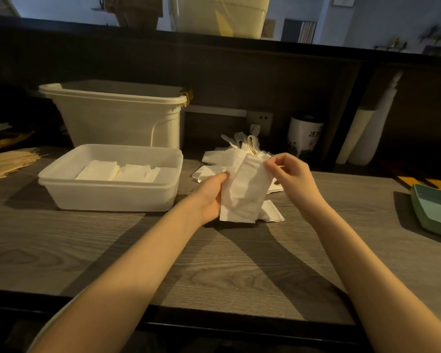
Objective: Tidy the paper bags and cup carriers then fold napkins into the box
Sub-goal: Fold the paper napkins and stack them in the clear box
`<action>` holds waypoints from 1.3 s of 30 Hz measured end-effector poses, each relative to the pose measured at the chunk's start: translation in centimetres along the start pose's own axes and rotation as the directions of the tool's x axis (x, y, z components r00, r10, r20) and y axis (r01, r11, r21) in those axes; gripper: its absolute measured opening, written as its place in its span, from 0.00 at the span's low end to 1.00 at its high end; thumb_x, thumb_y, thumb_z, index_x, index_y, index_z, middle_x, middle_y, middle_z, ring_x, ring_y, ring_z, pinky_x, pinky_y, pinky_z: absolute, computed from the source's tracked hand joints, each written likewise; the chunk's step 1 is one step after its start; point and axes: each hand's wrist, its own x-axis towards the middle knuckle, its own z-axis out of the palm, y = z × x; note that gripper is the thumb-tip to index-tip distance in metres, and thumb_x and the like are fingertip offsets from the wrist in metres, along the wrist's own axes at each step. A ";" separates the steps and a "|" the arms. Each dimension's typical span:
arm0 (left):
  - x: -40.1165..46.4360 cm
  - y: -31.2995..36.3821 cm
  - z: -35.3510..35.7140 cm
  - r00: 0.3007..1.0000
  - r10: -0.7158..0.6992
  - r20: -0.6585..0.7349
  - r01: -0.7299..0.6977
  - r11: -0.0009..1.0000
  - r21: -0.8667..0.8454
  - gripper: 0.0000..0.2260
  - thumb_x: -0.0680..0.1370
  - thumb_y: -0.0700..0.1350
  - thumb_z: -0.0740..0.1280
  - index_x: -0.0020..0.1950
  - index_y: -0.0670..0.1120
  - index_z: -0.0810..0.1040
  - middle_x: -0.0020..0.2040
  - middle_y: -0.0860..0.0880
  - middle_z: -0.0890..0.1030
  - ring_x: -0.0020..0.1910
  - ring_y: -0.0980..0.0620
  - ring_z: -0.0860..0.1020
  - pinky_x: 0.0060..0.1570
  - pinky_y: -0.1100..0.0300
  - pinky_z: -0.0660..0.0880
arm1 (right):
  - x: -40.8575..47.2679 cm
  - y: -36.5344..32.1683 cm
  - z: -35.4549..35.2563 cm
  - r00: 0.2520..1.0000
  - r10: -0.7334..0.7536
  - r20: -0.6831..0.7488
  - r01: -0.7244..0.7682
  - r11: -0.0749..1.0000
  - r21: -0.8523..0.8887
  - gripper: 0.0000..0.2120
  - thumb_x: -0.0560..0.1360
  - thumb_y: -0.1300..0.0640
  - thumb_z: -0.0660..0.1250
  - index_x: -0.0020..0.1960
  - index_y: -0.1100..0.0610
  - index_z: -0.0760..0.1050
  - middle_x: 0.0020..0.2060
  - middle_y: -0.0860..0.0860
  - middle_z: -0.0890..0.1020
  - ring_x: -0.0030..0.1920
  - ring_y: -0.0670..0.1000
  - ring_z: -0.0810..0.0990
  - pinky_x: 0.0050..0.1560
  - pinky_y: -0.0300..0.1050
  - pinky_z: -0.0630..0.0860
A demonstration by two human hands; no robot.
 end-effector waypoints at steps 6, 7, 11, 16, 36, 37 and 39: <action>0.8 0.8 -0.9 0.950 0.227 -0.216 -0.193 0.967 0.166 0.13 0.81 0.53 0.56 0.62 0.48 0.70 0.54 0.47 0.77 0.51 0.48 0.76 0.53 0.52 0.75 | 0.4 -0.1 -1.1 0.916 -0.074 -0.395 0.045 0.996 -0.083 0.04 0.77 0.56 0.65 0.49 0.56 0.74 0.44 0.47 0.78 0.45 0.43 0.76 0.46 0.34 0.74; 0.9 0.9 -1.1 0.939 0.263 -0.219 -0.228 0.958 0.171 0.12 0.81 0.52 0.56 0.60 0.48 0.70 0.51 0.49 0.76 0.49 0.49 0.76 0.50 0.54 0.75 | 0.4 -0.1 -1.3 0.911 -0.103 -0.401 0.054 0.990 -0.130 0.03 0.77 0.57 0.66 0.48 0.56 0.74 0.42 0.46 0.77 0.44 0.41 0.75 0.45 0.32 0.74; 1.0 1.0 -1.3 0.919 0.342 -0.197 -0.303 0.931 0.206 0.07 0.82 0.52 0.55 0.55 0.51 0.67 0.45 0.52 0.74 0.44 0.54 0.73 0.41 0.60 0.72 | 0.3 -0.6 -1.5 0.979 -0.109 -0.174 0.088 0.989 -0.121 0.02 0.76 0.60 0.66 0.45 0.56 0.73 0.40 0.43 0.77 0.41 0.40 0.77 0.41 0.34 0.77; 0.8 0.9 -1.1 0.951 0.250 -0.180 -0.218 0.960 0.178 0.16 0.81 0.53 0.57 0.66 0.48 0.69 0.57 0.47 0.76 0.54 0.47 0.75 0.52 0.54 0.73 | -0.6 -1.6 -0.6 0.969 0.060 0.238 -0.125 0.955 0.267 0.03 0.76 0.58 0.64 0.45 0.56 0.75 0.40 0.51 0.81 0.38 0.46 0.82 0.37 0.41 0.81; -0.6 0.0 0.0 0.972 0.073 0.225 -0.148 0.930 0.336 0.10 0.79 0.54 0.59 0.51 0.51 0.75 0.49 0.49 0.80 0.53 0.48 0.78 0.58 0.51 0.73 | -0.6 -0.4 0.8 0.997 0.044 0.059 -0.043 0.999 -0.029 0.06 0.76 0.57 0.66 0.50 0.59 0.75 0.43 0.50 0.80 0.40 0.46 0.81 0.30 0.38 0.79; -0.6 0.0 -0.1 0.967 0.091 0.237 -0.177 0.910 0.374 0.05 0.78 0.50 0.63 0.51 0.50 0.75 0.50 0.49 0.80 0.54 0.48 0.77 0.58 0.52 0.73 | -0.6 -0.4 0.8 0.997 0.037 0.061 -0.035 0.998 -0.045 0.06 0.76 0.57 0.66 0.51 0.59 0.75 0.42 0.50 0.80 0.38 0.46 0.81 0.28 0.36 0.78; -0.6 -0.1 -0.2 0.959 0.112 0.262 -0.219 0.879 0.424 0.04 0.77 0.43 0.65 0.51 0.50 0.75 0.49 0.50 0.79 0.52 0.52 0.77 0.53 0.57 0.75 | -0.5 -0.2 0.8 0.997 0.022 0.072 -0.015 0.995 -0.096 0.06 0.76 0.57 0.66 0.51 0.58 0.75 0.41 0.49 0.79 0.35 0.46 0.80 0.26 0.35 0.76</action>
